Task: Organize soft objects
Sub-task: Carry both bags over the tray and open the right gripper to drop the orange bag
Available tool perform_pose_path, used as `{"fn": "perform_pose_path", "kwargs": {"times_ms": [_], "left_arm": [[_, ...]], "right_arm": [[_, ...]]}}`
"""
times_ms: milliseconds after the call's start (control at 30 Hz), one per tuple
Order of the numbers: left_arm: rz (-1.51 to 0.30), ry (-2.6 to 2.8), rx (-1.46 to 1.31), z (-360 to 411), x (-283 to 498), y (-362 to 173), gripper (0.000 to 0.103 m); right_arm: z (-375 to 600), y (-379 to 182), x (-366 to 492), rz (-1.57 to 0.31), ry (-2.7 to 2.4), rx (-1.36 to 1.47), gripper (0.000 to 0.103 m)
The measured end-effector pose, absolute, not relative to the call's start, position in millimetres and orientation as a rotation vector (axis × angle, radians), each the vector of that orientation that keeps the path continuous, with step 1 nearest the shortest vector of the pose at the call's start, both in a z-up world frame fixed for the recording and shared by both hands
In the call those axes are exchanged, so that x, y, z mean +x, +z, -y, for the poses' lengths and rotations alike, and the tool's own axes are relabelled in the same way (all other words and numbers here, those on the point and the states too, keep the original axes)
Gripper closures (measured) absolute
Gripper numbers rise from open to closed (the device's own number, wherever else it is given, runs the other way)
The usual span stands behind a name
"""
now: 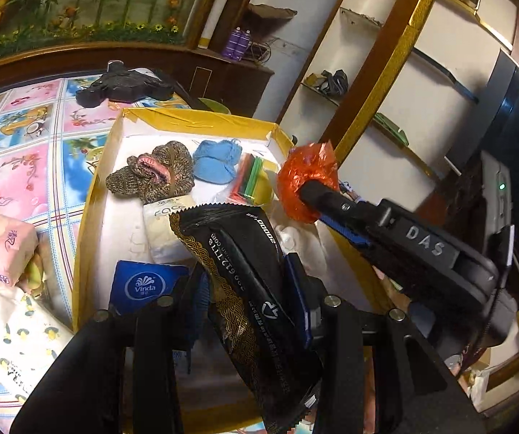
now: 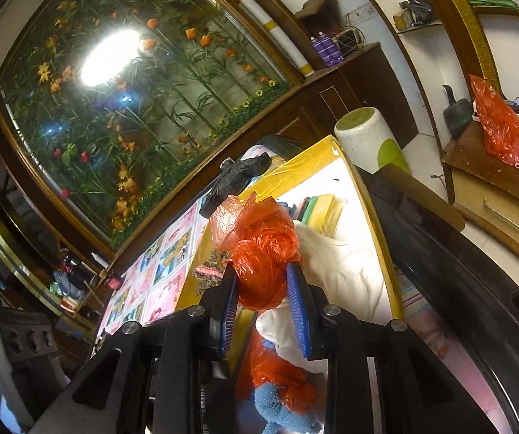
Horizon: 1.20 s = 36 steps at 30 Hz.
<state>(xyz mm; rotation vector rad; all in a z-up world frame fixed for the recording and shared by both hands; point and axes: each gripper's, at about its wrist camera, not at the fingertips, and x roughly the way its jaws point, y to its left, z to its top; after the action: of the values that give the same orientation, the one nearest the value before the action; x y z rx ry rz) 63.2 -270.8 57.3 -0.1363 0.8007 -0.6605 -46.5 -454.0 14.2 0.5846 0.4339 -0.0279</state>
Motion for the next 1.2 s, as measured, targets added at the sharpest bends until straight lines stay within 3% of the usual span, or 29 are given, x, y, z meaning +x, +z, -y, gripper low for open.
{"fn": "perform_pose_path", "kwargs": {"times_ms": [300, 500, 667, 967, 1200], "left_arm": [[-0.782, -0.647, -0.074, 267.8, 68.2, 44.3, 0.065], [-0.774, -0.655, -0.072, 264.6, 69.1, 42.5, 0.065], [-0.791, -0.660, -0.098, 259.7, 72.2, 39.5, 0.065], [-0.790, -0.660, -0.098, 259.0, 73.0, 37.6, 0.065], [-0.779, -0.664, -0.110, 257.4, 73.8, 36.8, 0.062]], "right_arm": [[432.5, 37.9, -31.4, -0.472, -0.045, 0.429, 0.077], [413.5, 63.4, 18.3, -0.603, -0.098, 0.337, 0.076], [411.5, 60.6, 51.0, -0.737, -0.115, 0.318, 0.076], [415.5, 60.9, 75.4, -0.778, -0.144, 0.330, 0.076], [411.6, 51.8, 74.3, -0.777, -0.154, 0.304, 0.065]]}}
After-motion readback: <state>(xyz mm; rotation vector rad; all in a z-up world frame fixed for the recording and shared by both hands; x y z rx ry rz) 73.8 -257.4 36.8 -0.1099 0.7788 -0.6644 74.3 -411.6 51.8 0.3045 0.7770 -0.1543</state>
